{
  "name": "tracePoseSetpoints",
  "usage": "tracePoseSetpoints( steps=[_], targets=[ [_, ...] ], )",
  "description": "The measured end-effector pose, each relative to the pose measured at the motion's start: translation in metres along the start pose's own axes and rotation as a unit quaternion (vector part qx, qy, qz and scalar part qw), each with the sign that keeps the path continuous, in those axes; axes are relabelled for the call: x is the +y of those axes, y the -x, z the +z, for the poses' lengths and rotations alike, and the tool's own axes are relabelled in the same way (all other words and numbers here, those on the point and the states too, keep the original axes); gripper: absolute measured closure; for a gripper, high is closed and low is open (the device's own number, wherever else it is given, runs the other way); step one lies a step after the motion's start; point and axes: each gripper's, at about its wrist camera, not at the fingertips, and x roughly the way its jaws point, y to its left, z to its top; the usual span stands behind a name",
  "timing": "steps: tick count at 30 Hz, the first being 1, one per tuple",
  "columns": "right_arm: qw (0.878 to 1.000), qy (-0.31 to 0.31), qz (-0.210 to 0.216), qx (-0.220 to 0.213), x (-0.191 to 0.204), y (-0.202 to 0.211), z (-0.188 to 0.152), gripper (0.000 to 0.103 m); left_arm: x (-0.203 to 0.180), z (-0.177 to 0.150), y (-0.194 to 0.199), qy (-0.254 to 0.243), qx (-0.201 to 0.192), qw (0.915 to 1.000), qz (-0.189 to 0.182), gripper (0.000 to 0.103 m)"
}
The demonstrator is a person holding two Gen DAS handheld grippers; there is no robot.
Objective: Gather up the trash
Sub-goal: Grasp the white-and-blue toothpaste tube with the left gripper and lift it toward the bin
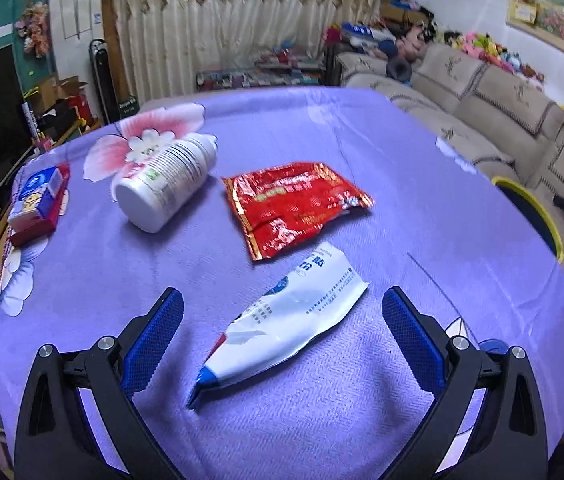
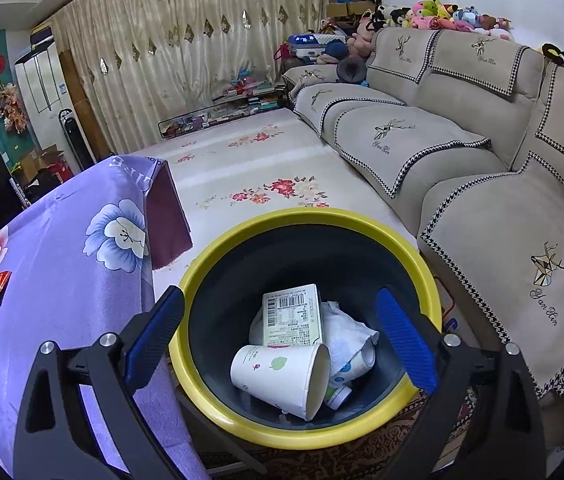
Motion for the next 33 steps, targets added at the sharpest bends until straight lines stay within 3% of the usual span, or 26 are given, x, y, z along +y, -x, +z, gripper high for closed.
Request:
tracePoseSetpoints(
  steps=[2, 6, 11, 16, 19, 25, 33],
  targets=[
    [1.0, -0.002, 0.002, 0.0, -0.001, 0.001, 0.0, 0.011, -0.004, 0.001, -0.006, -0.013, 0.014, 0.9998, -0.001, 0.006],
    [1.0, -0.005, 0.007, -0.001, -0.004, 0.003, -0.001, 0.011, -0.009, 0.001, -0.018, -0.032, 0.046, 0.9984, 0.011, 0.029],
    [1.0, -0.011, 0.015, -0.002, -0.009, 0.007, -0.002, 0.011, -0.017, 0.001, -0.014, -0.037, 0.052, 0.9979, 0.014, 0.043],
    [1.0, -0.016, 0.025, -0.003, -0.011, 0.009, -0.003, 0.011, -0.028, 0.001, -0.012, -0.043, 0.056, 0.9974, 0.011, 0.069],
    [0.999, -0.019, 0.031, -0.006, -0.014, 0.013, -0.004, 0.011, -0.039, 0.0, -0.008, -0.051, 0.055, 0.9972, 0.009, 0.079],
    [0.999, -0.029, 0.037, -0.014, -0.023, 0.021, -0.004, 0.011, -0.067, 0.006, 0.002, -0.068, 0.047, 0.9965, -0.013, 0.083],
    [0.998, -0.04, 0.041, -0.026, -0.042, 0.035, -0.005, 0.011, -0.132, 0.041, 0.023, -0.101, 0.015, 0.993, -0.059, 0.083]
  ],
)
